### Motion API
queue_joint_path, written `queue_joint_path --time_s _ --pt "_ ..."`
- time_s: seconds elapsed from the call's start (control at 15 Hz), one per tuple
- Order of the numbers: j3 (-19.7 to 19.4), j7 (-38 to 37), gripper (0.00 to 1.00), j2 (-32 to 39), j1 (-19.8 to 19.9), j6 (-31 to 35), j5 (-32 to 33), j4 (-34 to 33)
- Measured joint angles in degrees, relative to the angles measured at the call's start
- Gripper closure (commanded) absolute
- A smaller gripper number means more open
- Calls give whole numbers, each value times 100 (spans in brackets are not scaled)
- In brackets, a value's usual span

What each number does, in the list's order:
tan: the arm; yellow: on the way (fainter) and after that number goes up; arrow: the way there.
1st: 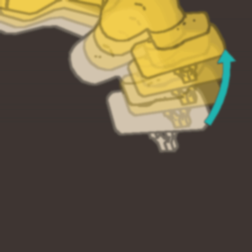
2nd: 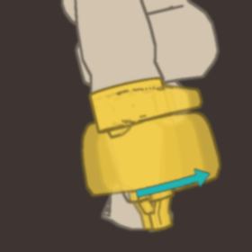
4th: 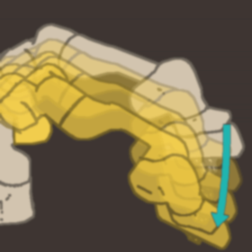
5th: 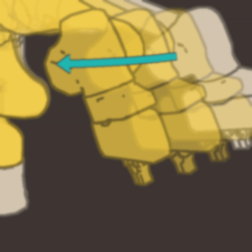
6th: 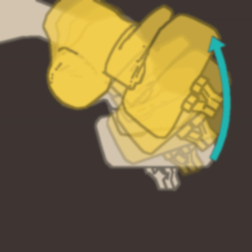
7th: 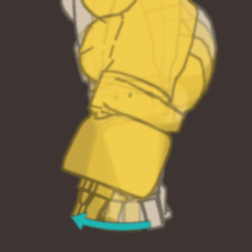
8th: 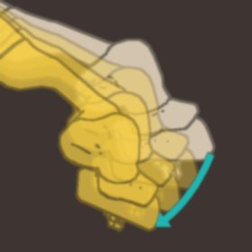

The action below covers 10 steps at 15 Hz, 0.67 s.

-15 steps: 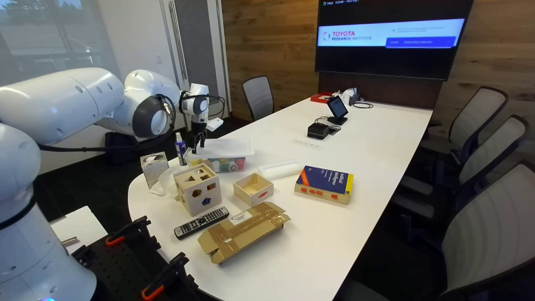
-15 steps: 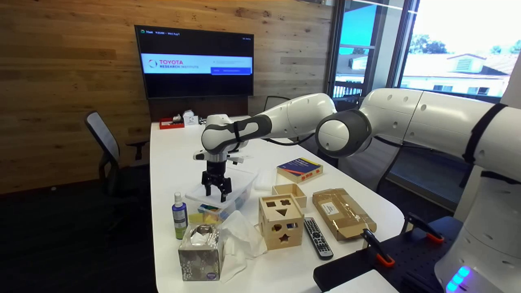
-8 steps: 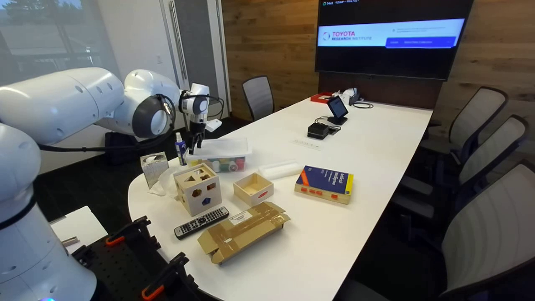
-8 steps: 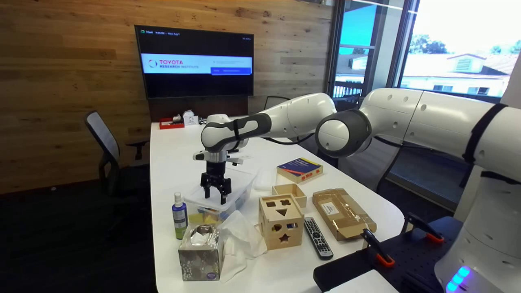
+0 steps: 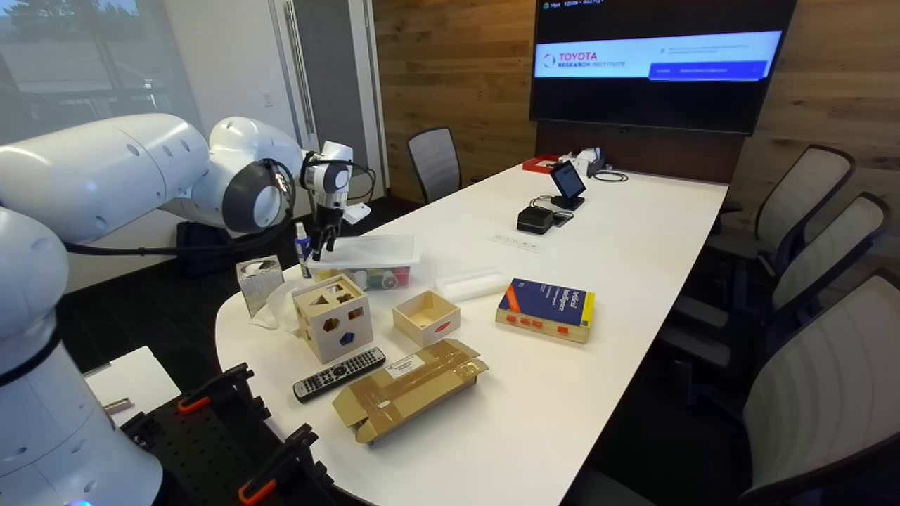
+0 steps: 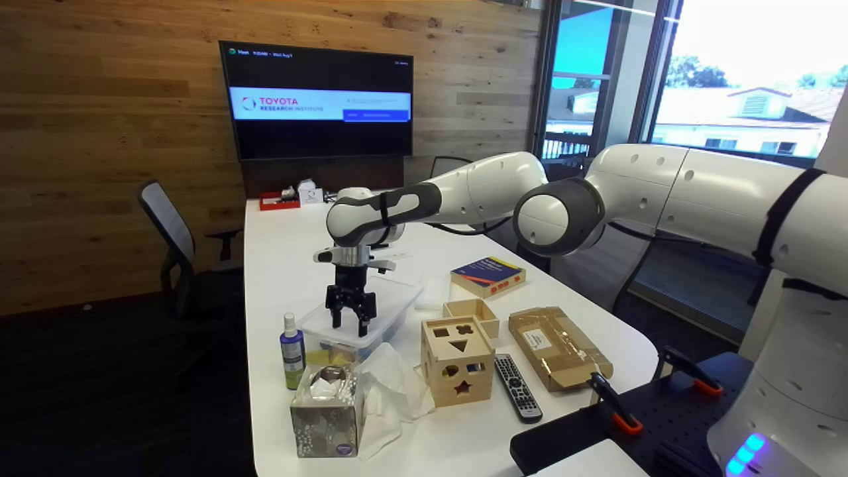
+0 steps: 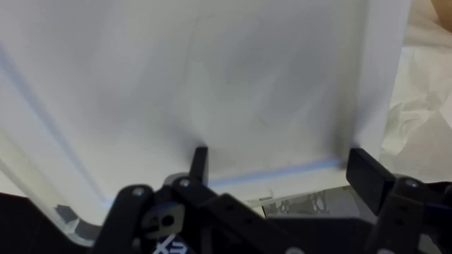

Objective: Remove the blue block from the wooden box, put it in the lunchbox and close the lunchbox with the white lid

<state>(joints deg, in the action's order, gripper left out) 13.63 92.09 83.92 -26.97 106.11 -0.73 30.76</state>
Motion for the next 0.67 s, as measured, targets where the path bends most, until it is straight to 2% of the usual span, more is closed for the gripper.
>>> queue_joint_path --time_s 0.67 --pt "6 -183 0 5 186 92 -307 -9"
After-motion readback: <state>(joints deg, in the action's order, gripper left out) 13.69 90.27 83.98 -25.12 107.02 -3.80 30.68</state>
